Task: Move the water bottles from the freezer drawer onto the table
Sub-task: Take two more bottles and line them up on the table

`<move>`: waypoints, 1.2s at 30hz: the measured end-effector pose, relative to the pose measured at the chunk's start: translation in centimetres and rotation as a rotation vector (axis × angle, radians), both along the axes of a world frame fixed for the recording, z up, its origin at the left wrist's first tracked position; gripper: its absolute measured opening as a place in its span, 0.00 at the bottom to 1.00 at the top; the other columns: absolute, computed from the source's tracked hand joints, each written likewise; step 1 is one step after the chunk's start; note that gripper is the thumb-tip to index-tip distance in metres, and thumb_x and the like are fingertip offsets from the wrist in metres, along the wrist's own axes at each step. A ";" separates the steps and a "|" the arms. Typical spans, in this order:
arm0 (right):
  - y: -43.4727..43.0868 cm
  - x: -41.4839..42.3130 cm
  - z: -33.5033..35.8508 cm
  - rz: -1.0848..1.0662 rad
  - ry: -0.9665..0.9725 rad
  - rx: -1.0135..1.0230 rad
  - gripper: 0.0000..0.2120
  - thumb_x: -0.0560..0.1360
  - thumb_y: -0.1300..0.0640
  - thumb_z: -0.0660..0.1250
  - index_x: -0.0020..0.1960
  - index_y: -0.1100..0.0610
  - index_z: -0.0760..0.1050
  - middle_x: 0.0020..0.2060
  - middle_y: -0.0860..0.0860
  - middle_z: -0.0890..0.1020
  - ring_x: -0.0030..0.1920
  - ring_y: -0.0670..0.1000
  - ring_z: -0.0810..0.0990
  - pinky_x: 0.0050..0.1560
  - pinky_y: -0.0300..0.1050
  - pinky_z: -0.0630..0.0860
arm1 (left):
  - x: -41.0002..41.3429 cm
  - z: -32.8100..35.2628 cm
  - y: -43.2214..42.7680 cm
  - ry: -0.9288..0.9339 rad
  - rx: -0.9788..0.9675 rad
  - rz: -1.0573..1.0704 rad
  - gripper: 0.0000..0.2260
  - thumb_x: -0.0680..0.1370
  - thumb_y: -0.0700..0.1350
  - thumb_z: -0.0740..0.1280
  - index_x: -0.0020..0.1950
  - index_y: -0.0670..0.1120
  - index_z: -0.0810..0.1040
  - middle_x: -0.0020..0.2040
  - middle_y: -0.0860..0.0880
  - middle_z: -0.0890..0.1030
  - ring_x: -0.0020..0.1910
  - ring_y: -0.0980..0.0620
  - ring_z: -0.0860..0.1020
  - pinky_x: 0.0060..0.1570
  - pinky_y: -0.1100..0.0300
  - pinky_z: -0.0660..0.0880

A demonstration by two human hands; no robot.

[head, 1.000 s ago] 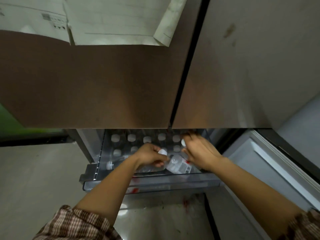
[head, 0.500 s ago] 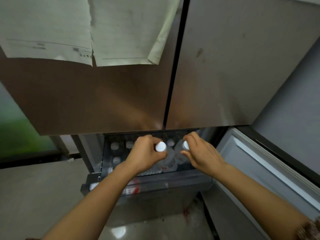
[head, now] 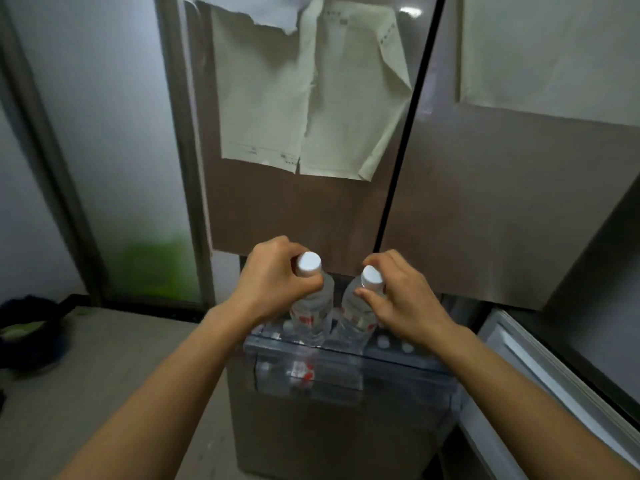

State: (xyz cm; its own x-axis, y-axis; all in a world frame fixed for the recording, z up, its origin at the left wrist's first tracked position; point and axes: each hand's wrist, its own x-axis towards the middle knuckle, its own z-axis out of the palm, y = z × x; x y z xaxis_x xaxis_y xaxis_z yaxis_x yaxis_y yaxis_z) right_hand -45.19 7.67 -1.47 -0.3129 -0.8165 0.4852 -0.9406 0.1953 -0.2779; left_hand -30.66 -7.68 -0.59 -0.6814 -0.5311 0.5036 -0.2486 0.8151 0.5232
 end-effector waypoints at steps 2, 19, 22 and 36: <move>-0.6 1.7 1.1 0.072 -0.004 -0.015 0.16 0.73 0.51 0.70 0.56 0.54 0.71 0.50 0.48 0.72 0.46 0.49 0.74 0.46 0.43 0.70 | 2.7 1.0 0.3 0.023 -0.027 0.078 0.10 0.68 0.50 0.72 0.36 0.43 0.81 0.34 0.48 0.78 0.33 0.54 0.74 0.33 0.56 0.73; -12.3 27.3 -2.7 0.672 -0.072 0.270 0.14 0.72 0.50 0.71 0.54 0.52 0.72 0.48 0.47 0.74 0.48 0.47 0.72 0.46 0.37 0.66 | 34.8 -4.7 -2.1 -0.253 0.279 0.579 0.16 0.66 0.52 0.73 0.35 0.38 0.80 0.29 0.42 0.75 0.29 0.54 0.69 0.29 0.57 0.64; -15.2 33.6 -3.5 0.731 -0.029 0.302 0.18 0.72 0.49 0.70 0.58 0.56 0.74 0.53 0.52 0.77 0.53 0.51 0.75 0.50 0.41 0.70 | 41.3 -5.6 -3.4 -0.293 0.258 0.664 0.16 0.63 0.56 0.71 0.36 0.43 0.82 0.32 0.44 0.80 0.31 0.49 0.76 0.28 0.57 0.67; -31.2 70.9 -5.9 0.933 -0.015 0.404 0.16 0.72 0.51 0.71 0.58 0.54 0.73 0.55 0.55 0.77 0.56 0.55 0.75 0.52 0.45 0.71 | 77.1 -6.7 -11.7 -0.339 0.248 1.003 0.14 0.70 0.56 0.70 0.37 0.45 0.80 0.35 0.49 0.79 0.36 0.48 0.78 0.31 0.56 0.71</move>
State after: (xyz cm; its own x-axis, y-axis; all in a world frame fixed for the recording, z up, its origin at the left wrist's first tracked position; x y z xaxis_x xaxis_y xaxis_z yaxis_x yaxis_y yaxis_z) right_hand 25.76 -23.57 -7.40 0.5290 -0.8401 0.1202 -0.7627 -0.5327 -0.3667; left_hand 46.46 -19.40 -7.31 0.0361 -0.9842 0.1735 -0.9048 0.0415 0.4237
